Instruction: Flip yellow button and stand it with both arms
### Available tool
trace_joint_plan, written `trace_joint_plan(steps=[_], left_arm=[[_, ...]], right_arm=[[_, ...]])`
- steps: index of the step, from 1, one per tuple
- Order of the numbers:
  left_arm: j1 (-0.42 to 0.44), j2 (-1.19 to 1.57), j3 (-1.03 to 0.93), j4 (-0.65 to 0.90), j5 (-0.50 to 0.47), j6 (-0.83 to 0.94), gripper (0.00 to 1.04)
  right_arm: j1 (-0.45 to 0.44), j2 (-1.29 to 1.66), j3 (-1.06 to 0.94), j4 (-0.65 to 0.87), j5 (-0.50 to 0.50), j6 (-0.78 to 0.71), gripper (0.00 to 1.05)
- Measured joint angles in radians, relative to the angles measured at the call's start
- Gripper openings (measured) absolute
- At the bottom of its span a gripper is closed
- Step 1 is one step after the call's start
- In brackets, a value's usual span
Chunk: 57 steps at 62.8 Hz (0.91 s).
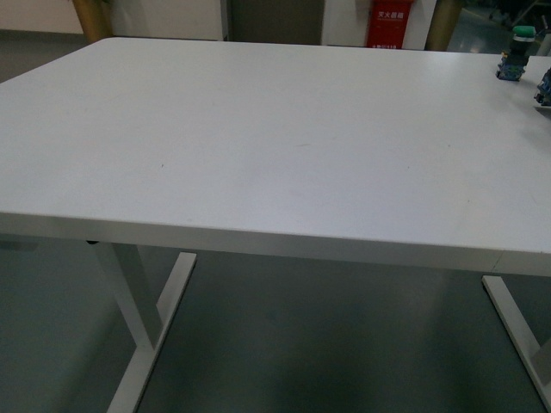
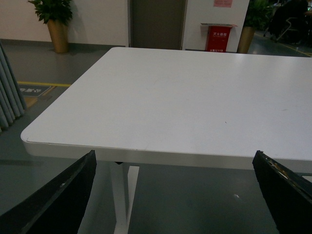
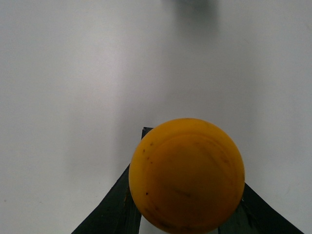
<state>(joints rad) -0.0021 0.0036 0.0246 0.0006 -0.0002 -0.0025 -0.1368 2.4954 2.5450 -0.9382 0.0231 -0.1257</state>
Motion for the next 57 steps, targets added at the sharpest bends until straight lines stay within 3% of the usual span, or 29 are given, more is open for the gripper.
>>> trace_joint_plan(steps=[46, 57], left_arm=[[0.000, 0.000, 0.000, 0.000, 0.000, 0.000, 0.99], [0.000, 0.000, 0.000, 0.000, 0.000, 0.000, 0.99]], right_arm=[[-0.004, 0.026, 0.006, 0.014, 0.028, -0.024, 0.34], [-0.004, 0.031, 0.002, 0.027, 0.024, -0.024, 0.61]])
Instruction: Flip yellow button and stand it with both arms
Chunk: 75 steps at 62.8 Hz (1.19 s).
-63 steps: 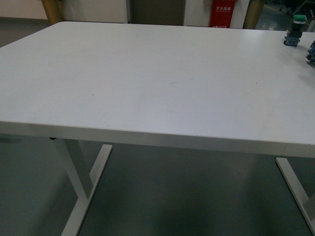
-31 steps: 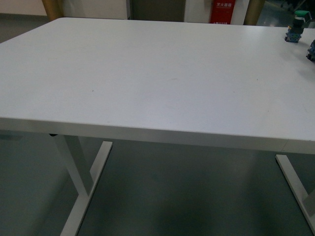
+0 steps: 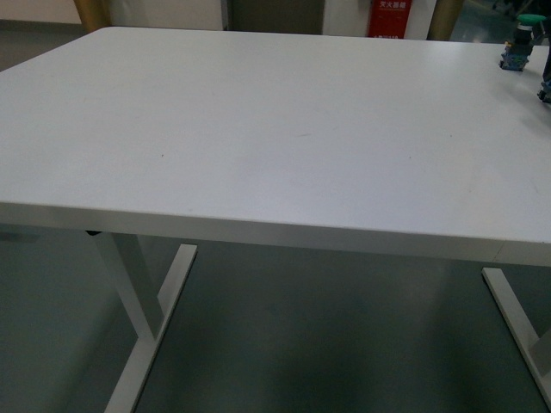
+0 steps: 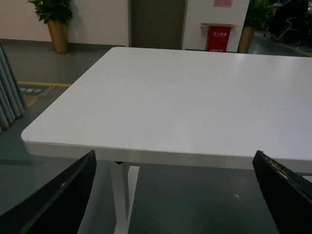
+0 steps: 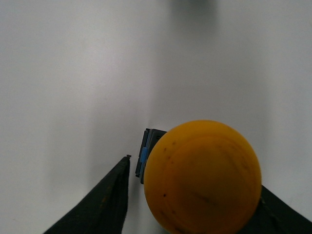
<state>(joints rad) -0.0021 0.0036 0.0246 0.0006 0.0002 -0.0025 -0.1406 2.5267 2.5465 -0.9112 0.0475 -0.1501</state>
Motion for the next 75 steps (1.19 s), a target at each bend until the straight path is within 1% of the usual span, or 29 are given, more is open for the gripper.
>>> trace_joint_plan(steps=[14, 15, 18, 22, 40, 48, 54, 62, 68, 75], left_arm=[[0.000, 0.000, 0.000, 0.000, 0.000, 0.000, 0.99], [0.000, 0.000, 0.000, 0.000, 0.000, 0.000, 0.99], [0.000, 0.000, 0.000, 0.000, 0.000, 0.000, 0.99], [0.000, 0.000, 0.000, 0.000, 0.000, 0.000, 0.99], [0.000, 0.000, 0.000, 0.000, 0.000, 0.000, 0.99], [0.000, 0.000, 0.000, 0.000, 0.000, 0.000, 0.99], [0.000, 0.000, 0.000, 0.000, 0.000, 0.000, 0.99], [0.000, 0.000, 0.000, 0.000, 0.000, 0.000, 0.99], [0.000, 0.000, 0.000, 0.000, 0.000, 0.000, 0.99], [0.000, 0.000, 0.000, 0.000, 0.000, 0.000, 0.99]], right_arm=[[0.000, 0.000, -0.017, 0.018, 0.000, 0.000, 0.93], [0.000, 0.000, -0.017, 0.019, 0.000, 0.000, 0.96], [0.000, 0.000, -0.020, 0.020, 0.000, 0.001, 1.00], [0.000, 0.000, -0.021, 0.019, -0.001, 0.001, 0.97], [-0.009, -0.011, -0.013, 0.019, -0.012, 0.004, 0.98], [-0.017, -0.080, -0.088, 0.061, -0.048, -0.001, 0.98], [-0.023, -0.183, -0.203, 0.123, -0.095, -0.006, 0.98], [-0.032, -0.402, -0.425, 0.228, -0.195, -0.006, 0.98], [-0.037, -0.644, -0.661, 0.298, -0.306, -0.003, 0.98], [-0.045, -0.889, -0.895, 0.334, -0.426, 0.021, 0.98]])
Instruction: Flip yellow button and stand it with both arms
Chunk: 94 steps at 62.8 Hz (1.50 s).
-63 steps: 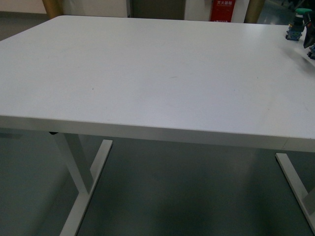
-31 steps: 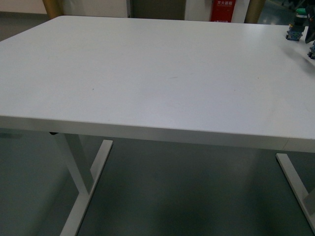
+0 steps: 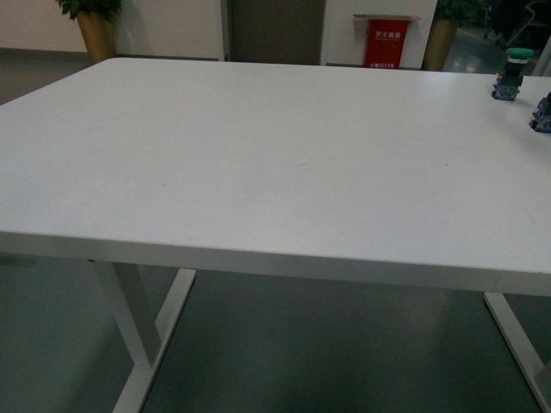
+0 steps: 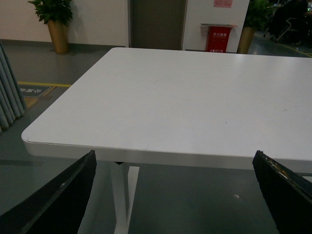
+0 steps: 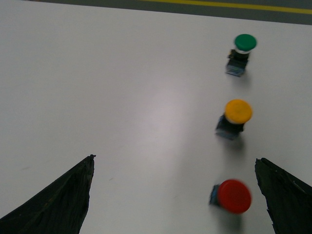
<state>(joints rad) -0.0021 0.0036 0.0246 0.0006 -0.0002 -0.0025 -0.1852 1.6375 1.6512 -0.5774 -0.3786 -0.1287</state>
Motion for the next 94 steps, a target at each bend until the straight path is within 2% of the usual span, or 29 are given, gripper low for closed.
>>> trace_joint_plan(steps=[7, 12, 21, 23, 25, 29, 34, 37, 42, 54, 58, 61, 66, 94], left_arm=[[0.000, 0.000, 0.000, 0.000, 0.000, 0.000, 0.99], [0.000, 0.000, 0.000, 0.000, 0.000, 0.000, 0.99], [0.000, 0.000, 0.000, 0.000, 0.000, 0.000, 0.99], [0.000, 0.000, 0.000, 0.000, 0.000, 0.000, 0.99], [0.000, 0.000, 0.000, 0.000, 0.000, 0.000, 0.99], [0.000, 0.000, 0.000, 0.000, 0.000, 0.000, 0.99], [0.000, 0.000, 0.000, 0.000, 0.000, 0.000, 0.99], [0.000, 0.000, 0.000, 0.000, 0.000, 0.000, 0.99], [0.000, 0.000, 0.000, 0.000, 0.000, 0.000, 0.99], [0.000, 0.000, 0.000, 0.000, 0.000, 0.000, 0.99], [0.000, 0.000, 0.000, 0.000, 0.000, 0.000, 0.99], [0.000, 0.000, 0.000, 0.000, 0.000, 0.000, 0.99], [0.000, 0.000, 0.000, 0.000, 0.000, 0.000, 0.99], [0.000, 0.000, 0.000, 0.000, 0.000, 0.000, 0.99]], right_arm=[[-0.021, -0.203, -0.181, 0.006, -0.114, 0.040, 0.98], [-0.071, -0.375, -0.323, 0.012, -0.222, 0.103, 0.98], [-0.150, -0.546, -0.468, 0.017, -0.299, 0.165, 0.98], [-0.152, -0.583, -0.512, 0.065, -0.266, 0.169, 0.96], [-0.138, -0.647, -0.612, 0.231, -0.134, 0.157, 0.89], [-0.115, -0.745, -0.771, 0.463, 0.024, 0.148, 0.78], [-0.071, -0.875, -0.951, 0.642, 0.135, 0.140, 0.64], [-0.028, -0.955, -1.053, 0.686, 0.185, 0.137, 0.53], [0.014, -1.022, -1.155, 0.721, 0.211, 0.134, 0.39], [0.066, -1.100, -1.326, 0.772, 0.267, 0.133, 0.04], [0.085, -1.131, -1.357, 0.783, 0.285, 0.130, 0.03], [0.132, -1.155, -1.384, 0.789, 0.358, 0.130, 0.03], [0.175, -1.186, -1.423, 0.798, 0.369, 0.130, 0.03], [0.182, -1.331, -1.561, 0.790, 0.377, 0.130, 0.03]])
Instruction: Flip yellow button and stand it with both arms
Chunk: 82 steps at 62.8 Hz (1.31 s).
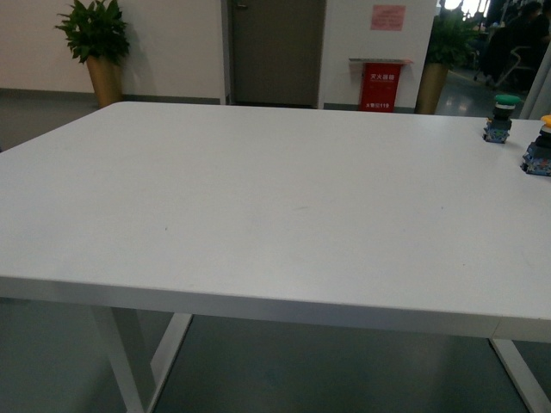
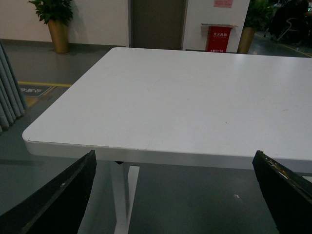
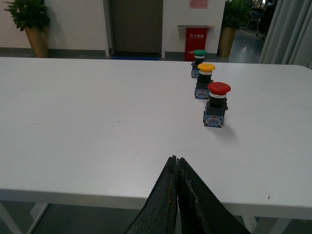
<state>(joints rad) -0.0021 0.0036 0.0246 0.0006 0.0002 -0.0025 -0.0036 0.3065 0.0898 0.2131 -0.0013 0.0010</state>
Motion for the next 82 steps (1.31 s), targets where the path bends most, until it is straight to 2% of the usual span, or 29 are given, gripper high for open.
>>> trace_joint_plan(steps=[30, 37, 61, 82], left_arm=[[0.000, 0.000, 0.000, 0.000, 0.000, 0.000, 0.99], [0.000, 0.000, 0.000, 0.000, -0.001, 0.000, 0.99], [0.000, 0.000, 0.000, 0.000, 0.000, 0.000, 0.99], [0.000, 0.000, 0.000, 0.000, 0.000, 0.000, 0.99]], right_arm=[[0.000, -0.130, -0.064, -0.056, 0.000, 0.000, 0.03], [0.000, -0.278, -0.082, -0.209, 0.000, 0.000, 0.03], [0.000, -0.302, -0.082, -0.212, 0.000, -0.001, 0.04], [0.000, -0.302, -0.082, -0.212, 0.000, -0.001, 0.61]])
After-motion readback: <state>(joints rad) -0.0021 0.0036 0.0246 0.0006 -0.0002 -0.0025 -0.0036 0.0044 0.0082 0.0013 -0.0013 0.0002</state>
